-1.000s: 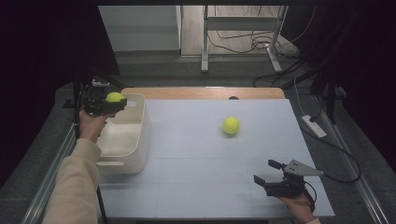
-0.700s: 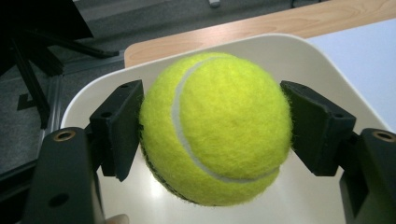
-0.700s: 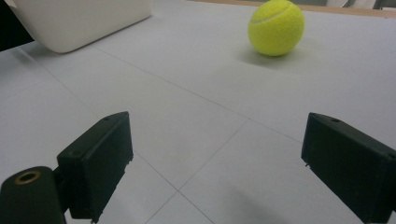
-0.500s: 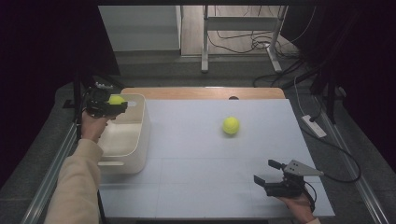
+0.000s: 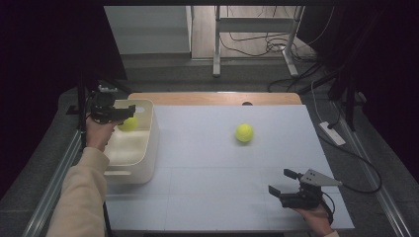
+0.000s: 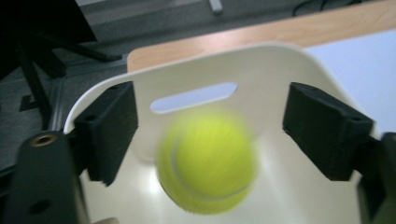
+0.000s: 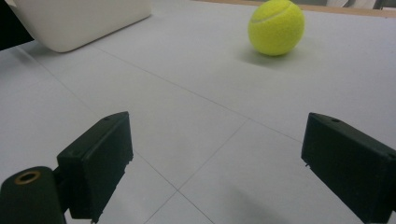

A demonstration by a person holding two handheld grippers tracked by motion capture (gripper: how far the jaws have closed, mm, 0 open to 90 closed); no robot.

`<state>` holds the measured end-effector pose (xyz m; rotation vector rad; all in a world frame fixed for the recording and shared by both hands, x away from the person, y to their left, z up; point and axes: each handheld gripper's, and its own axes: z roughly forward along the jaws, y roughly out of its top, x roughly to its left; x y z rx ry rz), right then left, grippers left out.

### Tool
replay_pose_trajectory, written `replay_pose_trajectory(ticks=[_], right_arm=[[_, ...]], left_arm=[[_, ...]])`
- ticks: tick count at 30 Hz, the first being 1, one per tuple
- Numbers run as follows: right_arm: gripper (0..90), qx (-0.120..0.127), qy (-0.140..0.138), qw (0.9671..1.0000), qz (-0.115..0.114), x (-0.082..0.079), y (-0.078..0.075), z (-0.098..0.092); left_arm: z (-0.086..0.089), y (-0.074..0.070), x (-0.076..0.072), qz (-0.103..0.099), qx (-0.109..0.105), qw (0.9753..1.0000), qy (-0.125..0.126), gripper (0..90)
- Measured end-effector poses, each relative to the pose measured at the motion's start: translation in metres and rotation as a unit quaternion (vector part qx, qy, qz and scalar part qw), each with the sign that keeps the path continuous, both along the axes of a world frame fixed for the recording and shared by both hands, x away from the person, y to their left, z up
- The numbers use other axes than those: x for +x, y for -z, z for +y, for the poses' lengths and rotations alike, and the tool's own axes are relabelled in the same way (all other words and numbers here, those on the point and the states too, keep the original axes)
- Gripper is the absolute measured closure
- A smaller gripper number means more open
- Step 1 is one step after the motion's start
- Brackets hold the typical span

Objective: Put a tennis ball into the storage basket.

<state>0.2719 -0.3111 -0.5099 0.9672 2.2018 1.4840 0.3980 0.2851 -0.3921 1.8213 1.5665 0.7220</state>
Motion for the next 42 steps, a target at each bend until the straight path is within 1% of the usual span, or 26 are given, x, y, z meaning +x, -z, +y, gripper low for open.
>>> replay_pose_trajectory(ticks=[2,5,9,10,13,14,15,21,23,27,29,32,37,40,41,42], right_arm=[[8.8,0.0,0.0,1.0,0.0,0.0,0.0,0.0],[8.8,-0.001,-0.001,1.0,-0.001,0.0,0.0,0.0],[8.9,0.0,-0.001,1.0,-0.001,0.0,0.0,0.0],[8.9,0.0,-0.001,1.0,-0.001,0.0,0.0,0.0],[8.9,0.0,0.0,1.0,-0.001,0.001,0.0,0.0],[8.8,0.0,0.0,1.0,-0.001,0.001,0.0,0.0],[8.8,-0.001,-0.001,1.0,0.0,0.001,0.0,0.0],[8.9,0.0,0.0,1.0,0.001,0.003,0.0,0.001],[8.8,0.002,0.0,1.0,0.001,0.003,0.0,0.001],[8.8,0.001,0.001,1.0,0.002,0.003,0.0,0.001],[8.8,0.003,0.001,1.0,0.002,0.003,0.0,0.001],[8.8,0.005,0.005,1.0,0.003,0.003,0.0,0.0],[8.8,0.005,0.011,0.9999,0.003,0.002,-0.001,0.0],[8.8,0.003,0.012,0.9999,0.002,0.0,-0.001,0.0],[8.8,0.003,0.014,0.9999,0.002,-0.001,-0.001,0.0],[8.9,0.002,0.016,0.9999,0.003,-0.001,-0.001,0.0]], left_arm=[[-0.004,-0.003,-0.003,-0.008,0.001,1.0,0.003,12.3],[-0.009,-0.006,-0.007,-0.018,-0.001,0.9997,0.014,8.7],[-0.011,-0.009,-0.013,-0.028,-0.01,0.9992,0.028,8.4],[-0.011,-0.009,-0.013,-0.028,-0.01,0.9992,0.028,8.3],[-0.01,-0.012,-0.017,-0.034,-0.023,0.9985,0.037,8.3],[-0.011,-0.013,-0.019,-0.038,-0.031,0.9979,0.042,8.4],[-0.011,-0.013,-0.019,-0.038,-0.031,0.9979,0.042,8.5],[-0.013,-0.013,-0.028,-0.047,-0.051,0.9951,0.07,9.6],[-0.014,-0.013,-0.031,-0.051,-0.054,0.9944,0.075,9.8],[-0.016,-0.012,-0.036,-0.054,-0.067,0.9924,0.088,9.8],[-0.017,-0.012,-0.037,-0.054,-0.069,0.992,0.091,9.8],[-0.022,-0.012,-0.039,-0.056,-0.075,0.9904,0.102,9.7],[-0.029,-0.015,-0.045,-0.069,-0.086,0.9866,0.121,9.7],[-0.033,-0.017,-0.049,-0.078,-0.084,0.9845,0.133,9.8],[-0.035,-0.017,-0.05,-0.083,-0.083,0.9834,0.138,9.8],[-0.036,-0.017,-0.051,-0.086,-0.087,0.9823,0.142,9.8]])
